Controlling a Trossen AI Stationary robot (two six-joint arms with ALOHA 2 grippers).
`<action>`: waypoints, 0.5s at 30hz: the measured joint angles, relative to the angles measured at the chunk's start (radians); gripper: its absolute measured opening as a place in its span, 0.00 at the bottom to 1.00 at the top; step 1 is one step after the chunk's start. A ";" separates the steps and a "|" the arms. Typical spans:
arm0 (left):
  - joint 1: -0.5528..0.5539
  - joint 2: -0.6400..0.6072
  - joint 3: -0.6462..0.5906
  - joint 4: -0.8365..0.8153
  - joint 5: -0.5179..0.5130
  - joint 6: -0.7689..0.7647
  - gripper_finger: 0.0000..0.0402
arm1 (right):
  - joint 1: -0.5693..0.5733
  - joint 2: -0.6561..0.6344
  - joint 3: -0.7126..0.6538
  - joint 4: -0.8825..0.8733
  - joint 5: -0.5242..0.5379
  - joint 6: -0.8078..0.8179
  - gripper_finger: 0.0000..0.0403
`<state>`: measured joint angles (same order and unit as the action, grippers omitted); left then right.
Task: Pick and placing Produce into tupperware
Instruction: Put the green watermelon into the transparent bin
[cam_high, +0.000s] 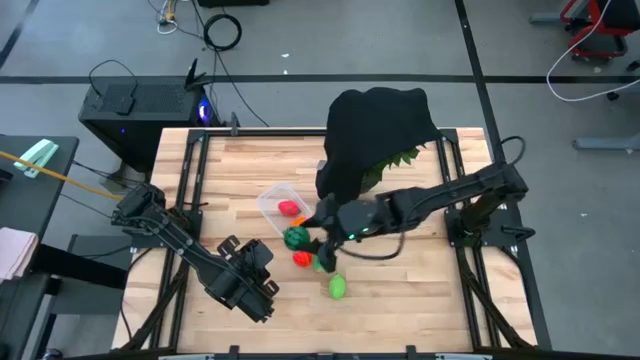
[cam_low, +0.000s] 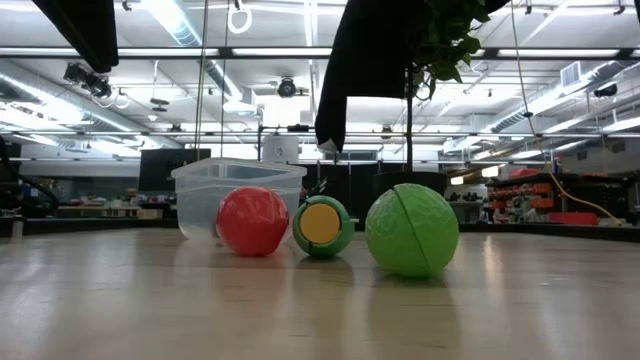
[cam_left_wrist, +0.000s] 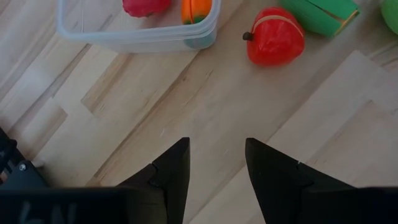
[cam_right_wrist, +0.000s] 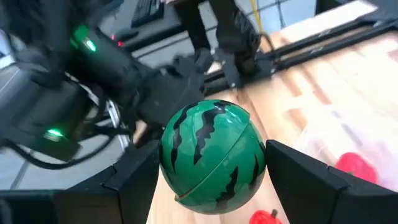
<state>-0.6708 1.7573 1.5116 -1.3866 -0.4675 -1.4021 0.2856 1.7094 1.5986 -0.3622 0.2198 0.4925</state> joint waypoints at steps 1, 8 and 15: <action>0.000 0.000 0.000 0.000 0.001 0.000 0.40 | -0.003 0.019 0.000 0.007 -0.001 0.001 0.71; -0.018 0.000 0.000 -0.029 0.029 -0.024 0.40 | -0.025 0.114 -0.002 0.029 0.036 0.005 0.71; -0.057 0.000 0.000 -0.090 0.054 -0.075 0.40 | -0.027 0.197 -0.002 0.092 0.053 0.002 0.71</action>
<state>-0.7276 1.7573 1.5116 -1.4765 -0.4140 -1.4771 0.2588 1.9059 1.5970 -0.2700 0.2729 0.4942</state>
